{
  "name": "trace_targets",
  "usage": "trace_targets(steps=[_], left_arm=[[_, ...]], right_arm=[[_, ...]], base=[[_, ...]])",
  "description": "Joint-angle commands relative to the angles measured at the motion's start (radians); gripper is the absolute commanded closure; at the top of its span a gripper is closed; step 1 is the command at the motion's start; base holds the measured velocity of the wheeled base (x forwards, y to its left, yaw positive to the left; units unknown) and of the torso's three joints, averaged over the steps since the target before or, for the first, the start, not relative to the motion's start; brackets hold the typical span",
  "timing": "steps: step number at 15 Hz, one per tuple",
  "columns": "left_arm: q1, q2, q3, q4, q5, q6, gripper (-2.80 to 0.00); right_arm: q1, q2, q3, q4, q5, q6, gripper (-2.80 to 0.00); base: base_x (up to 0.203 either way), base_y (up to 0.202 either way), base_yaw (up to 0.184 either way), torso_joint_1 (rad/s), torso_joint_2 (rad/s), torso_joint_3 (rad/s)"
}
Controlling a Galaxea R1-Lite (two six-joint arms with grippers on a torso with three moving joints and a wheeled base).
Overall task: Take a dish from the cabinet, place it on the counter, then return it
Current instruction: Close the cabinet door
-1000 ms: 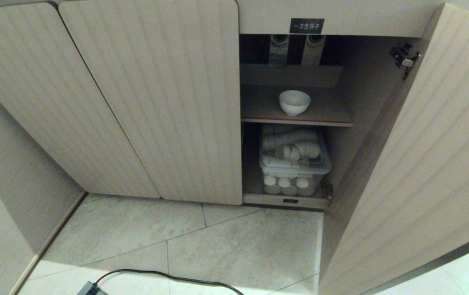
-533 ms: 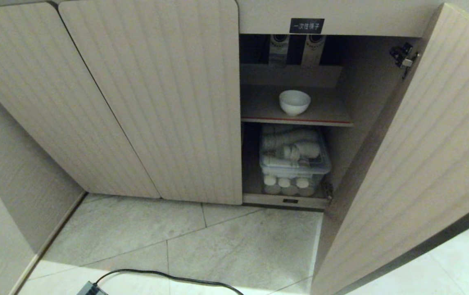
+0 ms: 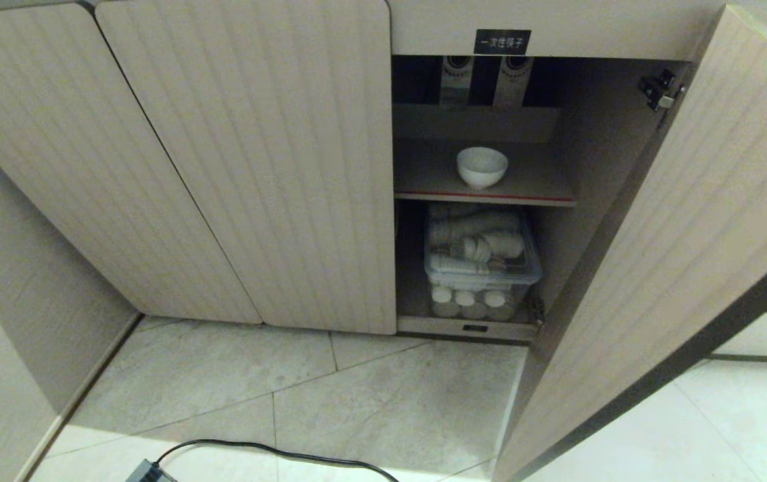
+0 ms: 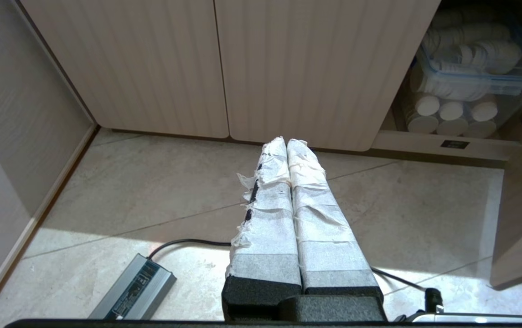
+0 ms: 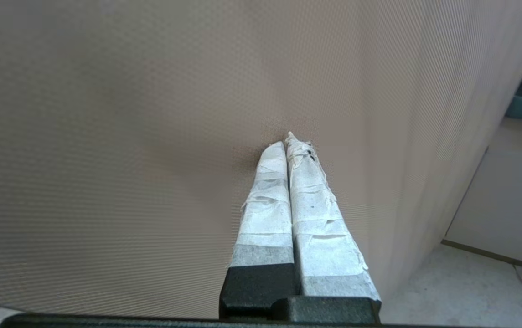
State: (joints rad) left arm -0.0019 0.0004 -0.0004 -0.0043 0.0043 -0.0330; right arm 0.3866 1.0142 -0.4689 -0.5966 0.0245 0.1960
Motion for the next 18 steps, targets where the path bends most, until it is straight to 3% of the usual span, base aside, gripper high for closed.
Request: trace_targets(steps=[1, 12, 18], left_arm=[[0.0, 0.0, -0.001, 0.0, 0.0, -0.001, 0.0], [0.0, 0.0, 0.0, 0.0, 0.0, -0.001, 0.0], [0.0, 0.0, -0.001, 0.0, 0.0, -0.001, 0.0]], right_arm=[[0.002, 0.048, -0.022, -0.008, 0.0, 0.0, 0.0], [0.036, 0.294, -0.071, -0.171, 0.0, -0.007, 0.0], [0.056, 0.591, -0.359, -0.197, -0.009, -0.01, 0.0]], base=[[0.0, 0.0, 0.0, 0.0, 0.0, 0.0], [0.0, 0.0, 0.0, 0.0, 0.0, 0.0], [0.0, 0.0, 0.0, 0.0, 0.0, 0.0]])
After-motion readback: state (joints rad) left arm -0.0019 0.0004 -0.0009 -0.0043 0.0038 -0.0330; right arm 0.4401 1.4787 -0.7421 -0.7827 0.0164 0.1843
